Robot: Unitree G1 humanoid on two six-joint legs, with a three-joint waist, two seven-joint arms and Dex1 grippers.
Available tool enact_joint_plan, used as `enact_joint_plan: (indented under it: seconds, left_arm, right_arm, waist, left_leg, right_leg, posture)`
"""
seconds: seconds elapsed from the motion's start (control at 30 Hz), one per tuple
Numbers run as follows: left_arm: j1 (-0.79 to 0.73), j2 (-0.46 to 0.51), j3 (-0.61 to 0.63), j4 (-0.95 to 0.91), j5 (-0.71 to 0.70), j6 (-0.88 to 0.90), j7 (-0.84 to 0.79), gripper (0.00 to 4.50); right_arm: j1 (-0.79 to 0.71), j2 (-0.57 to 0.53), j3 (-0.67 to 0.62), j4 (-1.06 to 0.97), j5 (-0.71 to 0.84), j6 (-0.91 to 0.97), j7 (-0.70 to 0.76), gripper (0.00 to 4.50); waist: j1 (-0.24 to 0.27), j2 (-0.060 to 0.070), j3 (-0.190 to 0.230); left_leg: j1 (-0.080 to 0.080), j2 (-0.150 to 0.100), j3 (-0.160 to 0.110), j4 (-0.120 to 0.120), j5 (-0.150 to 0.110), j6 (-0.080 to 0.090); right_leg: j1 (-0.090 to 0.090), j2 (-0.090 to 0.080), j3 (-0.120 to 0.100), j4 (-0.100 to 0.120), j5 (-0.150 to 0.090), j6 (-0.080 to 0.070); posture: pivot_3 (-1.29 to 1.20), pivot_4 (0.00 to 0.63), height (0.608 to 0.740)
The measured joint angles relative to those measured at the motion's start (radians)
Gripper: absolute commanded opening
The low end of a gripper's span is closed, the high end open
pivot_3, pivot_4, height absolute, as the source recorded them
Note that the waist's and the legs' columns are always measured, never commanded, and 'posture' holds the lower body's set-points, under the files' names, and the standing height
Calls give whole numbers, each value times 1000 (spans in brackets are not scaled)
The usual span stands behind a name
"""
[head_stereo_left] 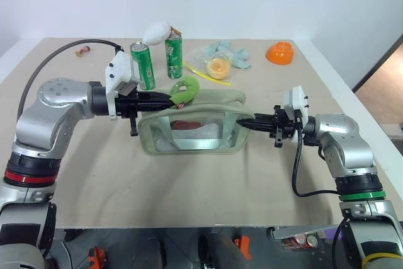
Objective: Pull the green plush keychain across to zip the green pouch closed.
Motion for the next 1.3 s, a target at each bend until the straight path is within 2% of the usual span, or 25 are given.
enact_joint_plan:
  seconds: [0.1, 0.17, 0.3, 0.37, 0.5, 0.77, 0.8, 0.87, 0.93, 1.13, 1.17, 1.27, 1.3]
  left_arm:
    - [-8, 1, -1, 6, 5, -3, -19, 2436]
    - [-20, 11, -1, 21, 15, -10, -28, 2967]
    - [-39, 28, 4, 32, 28, -20, -40, 4343]
    - [-40, 50, 8, 37, 28, -22, -45, 4343]
    - [7, 116, 104, 34, 12, 10, -22, 4343]
    - [254, 165, 297, -94, -70, 129, 74, 4343]
    - [335, 147, 327, -172, -110, 169, 111, 4343]
    - [378, 115, 338, -221, -137, 192, 147, 4343]
    - [453, 34, 348, -299, -175, 212, 220, 4343]
    - [490, -22, 341, -332, -199, 229, 313, 4343]
    - [489, -27, 340, -331, -199, 227, 322, 3827]
    - [480, -43, 332, -318, -199, 213, 344, 2939]
    - [477, -47, 330, -313, -199, 209, 347, 2484]
  right_arm:
    - [0, 0, 0, 0, 0, -1, 0, 0]
    - [0, 0, 0, 0, 0, -3, 0, 0]
    - [0, 0, 0, 0, 0, -5, 0, 0]
    - [0, 0, 0, 0, 0, -6, 2, 0]
    - [-1, 1, 0, 8, 0, -13, 6, 0]
    - [-3, -1, 0, 18, -1, -20, 11, 0]
    - [-1, -3, -2, 18, -1, -21, 13, 0]
    - [-3, -3, -2, 19, -1, -21, 13, 0]
    - [-2, -4, -2, 20, -1, -23, 19, 0]
    - [-3, 0, 0, 27, -1, -26, 27, 0]
    - [-3, 0, 0, 27, -2, -27, 27, 0]
    - [-3, 0, 0, 27, -2, -27, 27, 0]
    - [-3, 0, 0, 27, -2, -27, 27, 0]
  waist:
    - [0, 0, 0]
    - [0, 0, 0]
    - [0, 0, 0]
    - [-1, 0, 0]
    - [-4, 0, 0]
    - [-3, 0, 0]
    - [-2, 0, 0]
    - [-1, 0, 0]
    - [0, 0, 0]
    - [1, 0, 0]
    - [1, 0, 0]
    - [1, 0, 0]
    - [1, 0, 0]
  left_leg:
    - [0, 0, 0, 0, 0, 0]
    - [0, 0, 0, 0, 0, 0]
    - [0, 0, 0, 0, 0, 0]
    - [0, 0, 0, 0, 0, 0]
    - [0, 1, -1, 0, 0, 0]
    - [0, 2, -1, 1, 0, 0]
    - [0, 2, -1, 0, 0, 0]
    - [0, 2, -1, 1, 0, 0]
    - [1, 1, -1, 1, 0, 0]
    - [1, 2, -1, 1, 1, 0]
    - [1, 2, -1, 1, 1, 0]
    - [1, 2, -1, 1, 1, -1]
    - [1, 1, -1, 1, 1, -1]
  right_leg:
    - [0, 0, 0, 0, 0, 0]
    - [0, 0, 0, 0, 0, 0]
    - [0, 0, 0, 0, 0, 0]
    - [0, 0, 0, 0, 0, 0]
    - [-1, 0, 0, 0, 0, 0]
    - [-1, -2, 0, 1, 0, 0]
    - [-1, -5, 0, 1, 0, 1]
    - [0, -4, 0, 1, 0, 1]
    - [0, -5, 1, 1, 0, 1]
    - [0, -2, 0, 1, 1, 0]
    - [0, -1, 0, 1, 1, 0]
    - [0, -1, 0, 1, 1, 0]
    - [0, -1, 0, 1, 1, 0]
  posture:
    - [0, 150, 740]
    - [0, 150, 740]
    - [0, 150, 740]
    - [0, 150, 740]
    - [0, 150, 740]
    - [0, 150, 740]
    - [0, 150, 740]
    - [0, 150, 740]
    - [0, 150, 740]
    - [0, 150, 740]
    - [0, 150, 740]
    - [0, 150, 740]
    - [0, 150, 740]
